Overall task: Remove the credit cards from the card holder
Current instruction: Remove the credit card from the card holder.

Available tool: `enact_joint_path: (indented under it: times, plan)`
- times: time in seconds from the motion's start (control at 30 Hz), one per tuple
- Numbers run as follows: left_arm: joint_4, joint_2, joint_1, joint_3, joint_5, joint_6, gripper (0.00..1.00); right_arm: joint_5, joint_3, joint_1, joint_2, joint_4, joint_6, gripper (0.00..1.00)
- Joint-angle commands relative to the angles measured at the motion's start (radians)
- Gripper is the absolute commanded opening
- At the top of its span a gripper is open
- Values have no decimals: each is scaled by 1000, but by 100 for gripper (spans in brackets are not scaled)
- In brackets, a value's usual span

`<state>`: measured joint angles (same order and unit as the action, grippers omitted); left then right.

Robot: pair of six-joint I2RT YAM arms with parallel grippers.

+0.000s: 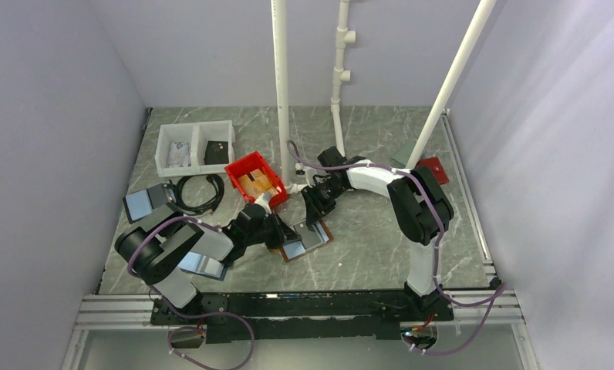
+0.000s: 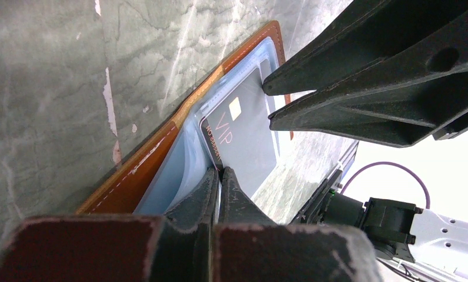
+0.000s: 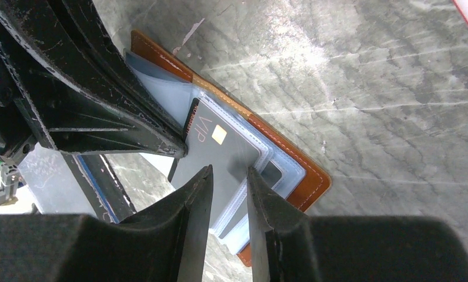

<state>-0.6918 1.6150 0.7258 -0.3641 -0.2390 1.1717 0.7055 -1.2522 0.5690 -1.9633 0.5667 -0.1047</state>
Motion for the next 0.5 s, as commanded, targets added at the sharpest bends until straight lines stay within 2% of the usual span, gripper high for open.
enact_joint_path:
  times: [0.0,0.07,0.17,0.23,0.4,0.47]
  plan:
    - [-33,12,1,-4,45,-18,2,-48,-3,45,-30,71,-40,30]
    - [-25,6,1,-5,45,-18,7,-43,-9,54,-37,83,-47,30]
    - [-20,5,0,-10,41,-14,21,-11,-12,62,-47,91,-46,30]
    - [-27,10,0,-11,35,-7,27,25,-10,65,-52,89,-38,30]
    - [-108,42,0,17,30,44,30,117,-2,63,-60,71,-11,30]
    - [-141,59,-1,30,33,73,29,143,1,63,-66,67,-2,26]
